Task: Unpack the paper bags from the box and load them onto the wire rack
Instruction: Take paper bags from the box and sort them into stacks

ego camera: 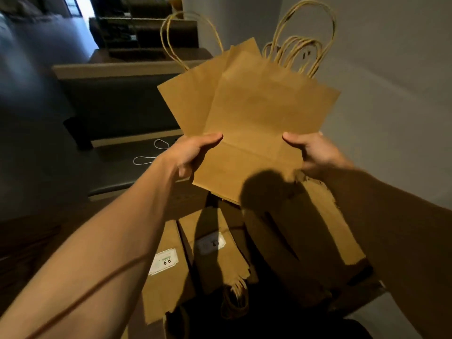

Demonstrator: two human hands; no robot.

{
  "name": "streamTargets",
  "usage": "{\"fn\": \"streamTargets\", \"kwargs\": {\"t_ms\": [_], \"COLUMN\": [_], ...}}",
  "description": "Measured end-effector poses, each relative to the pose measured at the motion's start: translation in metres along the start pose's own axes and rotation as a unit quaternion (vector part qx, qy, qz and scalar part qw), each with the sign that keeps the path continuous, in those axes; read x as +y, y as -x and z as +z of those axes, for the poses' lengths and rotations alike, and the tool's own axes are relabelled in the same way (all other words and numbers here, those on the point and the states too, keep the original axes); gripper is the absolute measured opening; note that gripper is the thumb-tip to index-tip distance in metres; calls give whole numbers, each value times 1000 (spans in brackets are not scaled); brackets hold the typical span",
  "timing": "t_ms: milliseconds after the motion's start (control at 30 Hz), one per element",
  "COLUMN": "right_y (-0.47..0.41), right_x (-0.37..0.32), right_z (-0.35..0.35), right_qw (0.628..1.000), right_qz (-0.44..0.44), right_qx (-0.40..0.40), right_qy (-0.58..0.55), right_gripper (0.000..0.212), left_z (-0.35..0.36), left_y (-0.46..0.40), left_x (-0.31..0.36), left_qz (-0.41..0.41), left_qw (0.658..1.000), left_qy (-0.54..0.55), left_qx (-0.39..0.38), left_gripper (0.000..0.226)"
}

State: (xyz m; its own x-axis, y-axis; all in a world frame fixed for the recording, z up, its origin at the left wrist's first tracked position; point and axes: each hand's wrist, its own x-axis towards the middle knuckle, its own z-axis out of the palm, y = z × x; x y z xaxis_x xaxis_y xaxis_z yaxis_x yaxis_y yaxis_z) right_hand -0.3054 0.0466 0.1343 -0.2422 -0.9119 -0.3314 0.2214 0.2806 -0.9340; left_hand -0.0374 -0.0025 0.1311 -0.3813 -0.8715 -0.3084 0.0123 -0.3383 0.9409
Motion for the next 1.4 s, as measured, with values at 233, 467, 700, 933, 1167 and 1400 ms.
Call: {"fn": "streamTargets", "kwargs": {"t_ms": [233,467,700,933,1167,1400], "right_y": [7,12,20,25,38,47], "right_x": [37,92,142,154,165,175], "right_z": [110,197,243,252,267,276], "right_qw": [991,981,983,986,997,993], "right_qz": [38,43,61,95,37,53], "right_qx": [-126,-165,-141,-108,36,34], "right_qy": [14,89,103,79,65,105], "right_gripper": [96,42,35,35,48,49], "left_z": [-96,-162,-191,-218,-225,-221], "left_y": [68,124,155,176,185,186], "left_x": [-51,-99,-133,-150,-163,-166], "left_qz": [-78,-62,-6,-9,-24,-48], "left_qw": [993,968,940,923,941,950], "left_qy": [73,150,184,311,290,224], "left_qx": [56,192,287,227,172,212], "left_gripper": [81,25,27,43,30,41]}}
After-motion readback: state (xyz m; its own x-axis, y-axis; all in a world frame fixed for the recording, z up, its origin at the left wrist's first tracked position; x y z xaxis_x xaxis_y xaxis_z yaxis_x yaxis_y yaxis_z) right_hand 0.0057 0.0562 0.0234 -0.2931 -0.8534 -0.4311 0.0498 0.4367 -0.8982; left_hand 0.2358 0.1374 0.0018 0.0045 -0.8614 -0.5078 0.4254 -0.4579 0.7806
